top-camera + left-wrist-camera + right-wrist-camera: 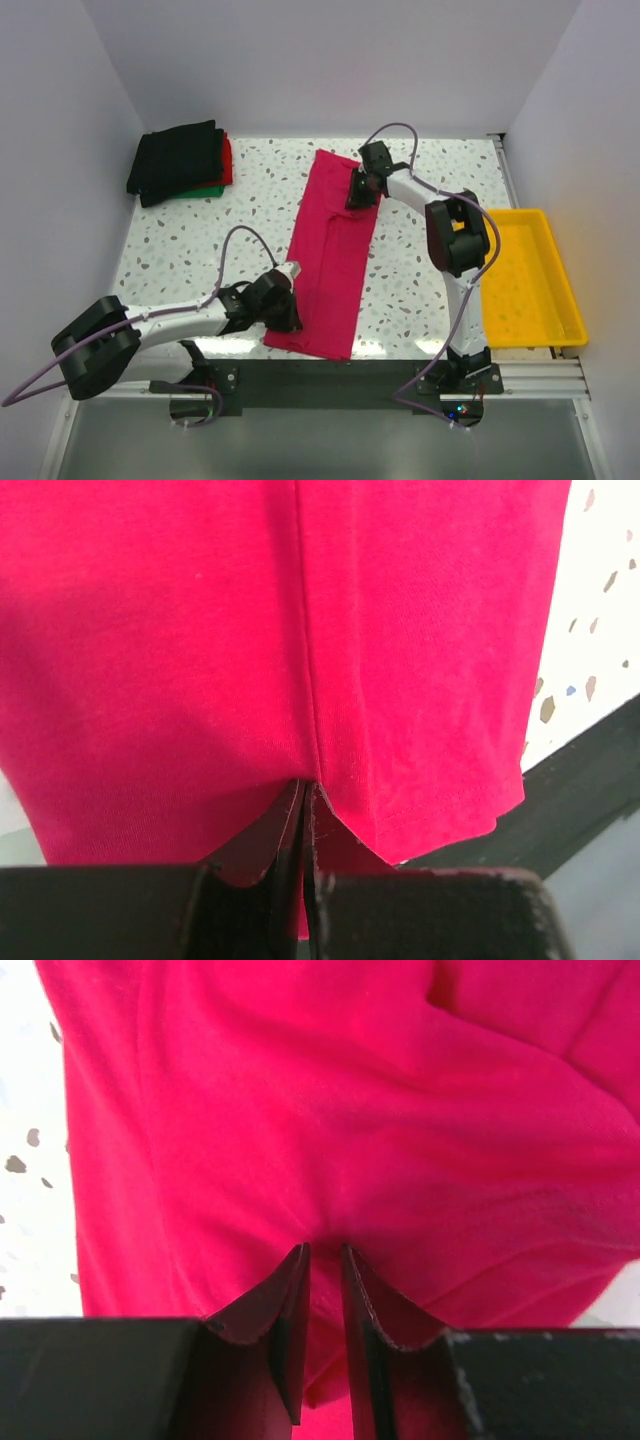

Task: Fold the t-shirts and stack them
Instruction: Fold the tshirt

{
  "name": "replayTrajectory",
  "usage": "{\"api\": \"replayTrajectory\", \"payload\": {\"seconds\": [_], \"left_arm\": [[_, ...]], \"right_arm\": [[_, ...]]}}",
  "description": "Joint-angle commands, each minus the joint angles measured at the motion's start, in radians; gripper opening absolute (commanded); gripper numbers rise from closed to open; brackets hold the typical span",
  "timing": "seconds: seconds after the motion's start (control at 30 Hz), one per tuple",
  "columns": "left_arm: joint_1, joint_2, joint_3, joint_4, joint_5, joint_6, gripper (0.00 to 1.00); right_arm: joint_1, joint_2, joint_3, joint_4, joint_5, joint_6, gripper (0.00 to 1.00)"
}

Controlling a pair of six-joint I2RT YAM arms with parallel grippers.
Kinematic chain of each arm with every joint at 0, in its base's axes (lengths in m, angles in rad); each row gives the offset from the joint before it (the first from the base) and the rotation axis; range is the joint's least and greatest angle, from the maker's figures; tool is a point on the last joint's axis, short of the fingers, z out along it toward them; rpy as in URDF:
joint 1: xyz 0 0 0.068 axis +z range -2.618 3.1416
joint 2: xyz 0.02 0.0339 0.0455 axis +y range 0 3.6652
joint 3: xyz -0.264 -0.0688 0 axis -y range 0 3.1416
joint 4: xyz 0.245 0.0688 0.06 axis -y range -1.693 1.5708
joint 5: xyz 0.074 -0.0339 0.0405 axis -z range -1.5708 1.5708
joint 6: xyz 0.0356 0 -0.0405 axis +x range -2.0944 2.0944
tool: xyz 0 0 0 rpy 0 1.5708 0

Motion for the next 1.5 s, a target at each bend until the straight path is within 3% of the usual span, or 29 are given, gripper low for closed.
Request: {"api": "replayTrajectory", "payload": {"seconds": [0.0,0.2,0.5,0.83,1.2,1.47], "left_arm": [[-0.010,0.042,-0.021,0.065,0.053,-0.018,0.07],[-0.010,0.128,0.016,0.100,0.039,-0.015,0.09],[-0.010,0.263,0.073,0.183,0.036,-0.011,0.11],[-0.010,0.214,0.177,0.108,-0.005,0.026,0.21],[-0.015,0.136,0.162,0.083,0.084,0.041,0.22],[-0.044,0.129,0.128,0.131,0.154,0.049,0.20]], "right_arm": [[0.006,-0.035,-0.035,-0.004,0.038,0.007,0.22],[-0.006,0.052,0.088,-0.073,0.127,-0.018,0.22],[-0.042,0.198,0.345,-0.096,0.109,-0.096,0.24],[-0.042,0.138,0.438,-0.116,0.068,-0.124,0.31],[-0.042,0.008,0.373,-0.109,0.062,-0.104,0.31],[-0.042,-0.115,0.225,-0.093,0.069,-0.072,0.30]]}}
